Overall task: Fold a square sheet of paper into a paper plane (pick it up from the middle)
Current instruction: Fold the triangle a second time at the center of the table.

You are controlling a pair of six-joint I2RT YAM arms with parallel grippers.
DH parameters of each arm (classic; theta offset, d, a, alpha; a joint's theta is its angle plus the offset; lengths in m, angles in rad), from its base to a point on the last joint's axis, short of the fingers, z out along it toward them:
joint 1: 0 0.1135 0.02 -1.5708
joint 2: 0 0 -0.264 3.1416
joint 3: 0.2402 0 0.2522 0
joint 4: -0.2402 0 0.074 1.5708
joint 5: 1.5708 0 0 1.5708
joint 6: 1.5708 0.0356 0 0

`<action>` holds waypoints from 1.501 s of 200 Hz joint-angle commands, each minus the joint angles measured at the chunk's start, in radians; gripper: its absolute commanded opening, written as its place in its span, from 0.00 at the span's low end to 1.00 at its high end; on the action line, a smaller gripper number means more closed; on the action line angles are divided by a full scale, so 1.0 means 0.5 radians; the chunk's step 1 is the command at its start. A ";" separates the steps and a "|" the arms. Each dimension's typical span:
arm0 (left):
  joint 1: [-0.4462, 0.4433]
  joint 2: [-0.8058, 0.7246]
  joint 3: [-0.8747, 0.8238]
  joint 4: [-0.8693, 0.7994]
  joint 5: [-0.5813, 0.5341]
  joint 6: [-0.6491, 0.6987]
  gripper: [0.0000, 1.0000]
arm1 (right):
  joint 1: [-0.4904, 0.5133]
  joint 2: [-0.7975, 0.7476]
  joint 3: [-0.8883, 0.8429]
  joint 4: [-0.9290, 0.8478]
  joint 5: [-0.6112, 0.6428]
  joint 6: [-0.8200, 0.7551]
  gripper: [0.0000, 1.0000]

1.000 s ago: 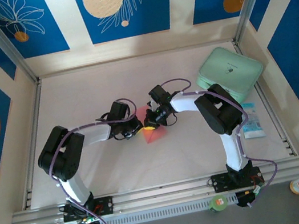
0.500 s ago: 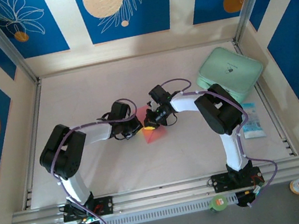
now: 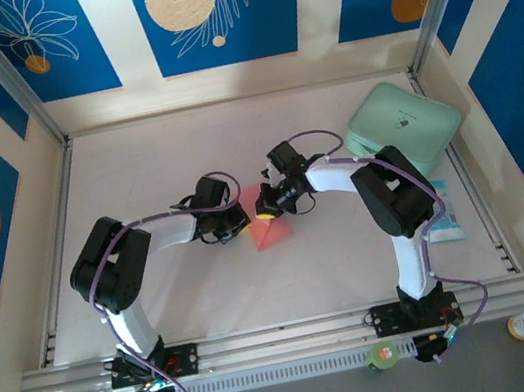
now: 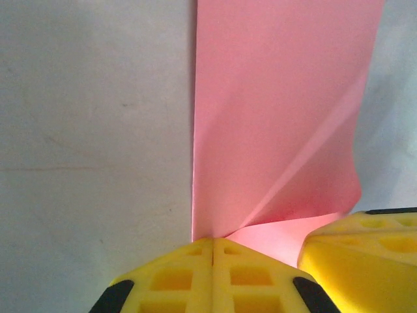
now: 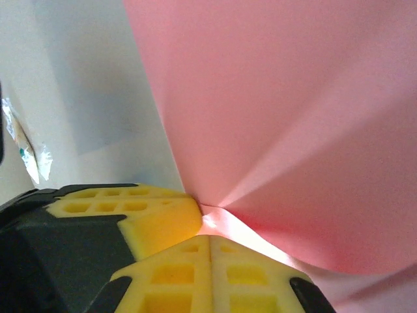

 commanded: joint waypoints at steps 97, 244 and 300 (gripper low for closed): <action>-0.016 -0.049 0.159 -0.185 0.040 0.137 0.00 | -0.007 0.113 -0.152 -0.036 0.123 0.033 0.02; -0.206 -0.210 -0.111 -0.110 0.179 -0.020 0.05 | -0.006 0.217 -0.074 -0.284 0.300 0.085 0.00; -0.213 -0.152 -0.126 -0.098 0.182 -0.007 0.05 | -0.005 0.230 -0.062 -0.311 0.310 0.083 0.00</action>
